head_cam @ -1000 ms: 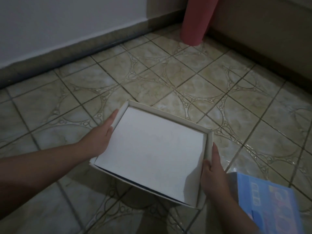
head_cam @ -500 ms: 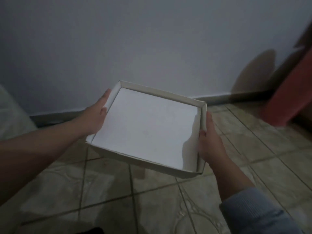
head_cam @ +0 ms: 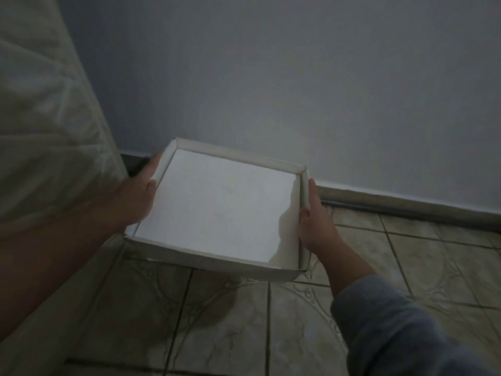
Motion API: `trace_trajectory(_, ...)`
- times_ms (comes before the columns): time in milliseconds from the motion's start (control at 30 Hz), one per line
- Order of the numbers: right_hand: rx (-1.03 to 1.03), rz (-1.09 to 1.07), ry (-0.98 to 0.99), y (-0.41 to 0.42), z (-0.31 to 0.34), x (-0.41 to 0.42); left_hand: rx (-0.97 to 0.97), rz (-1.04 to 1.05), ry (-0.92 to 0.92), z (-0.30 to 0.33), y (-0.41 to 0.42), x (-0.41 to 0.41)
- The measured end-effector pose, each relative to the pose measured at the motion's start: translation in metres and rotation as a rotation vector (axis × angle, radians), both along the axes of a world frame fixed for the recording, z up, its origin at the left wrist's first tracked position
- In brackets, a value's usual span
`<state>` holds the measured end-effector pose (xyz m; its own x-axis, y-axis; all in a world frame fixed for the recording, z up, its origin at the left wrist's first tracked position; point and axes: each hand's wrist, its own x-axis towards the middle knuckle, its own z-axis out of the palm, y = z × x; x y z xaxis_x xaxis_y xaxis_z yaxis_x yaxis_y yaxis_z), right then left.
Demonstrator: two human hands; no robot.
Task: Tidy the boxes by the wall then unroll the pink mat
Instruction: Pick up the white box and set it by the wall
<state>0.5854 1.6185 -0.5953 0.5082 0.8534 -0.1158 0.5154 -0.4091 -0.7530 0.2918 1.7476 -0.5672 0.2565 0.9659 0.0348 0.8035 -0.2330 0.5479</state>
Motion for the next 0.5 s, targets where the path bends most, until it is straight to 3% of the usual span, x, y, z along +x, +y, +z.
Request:
trace_trajectory(100, -0.019, 0.045, 0.002, 0.022, -0.021, 0.003, 0.010, 0.040, 0.098, -0.030, 0.017, 0.004)
trace_trajectory(300, -0.068, 0.070, 0.042, 0.044, -0.056, 0.010, -0.197, 0.067, -0.079, -0.069, 0.036, 0.013)
trace_trajectory(500, -0.129, 0.054, 0.072, 0.056, -0.084, 0.018, -0.220, 0.093, -0.052, -0.106, 0.057, 0.014)
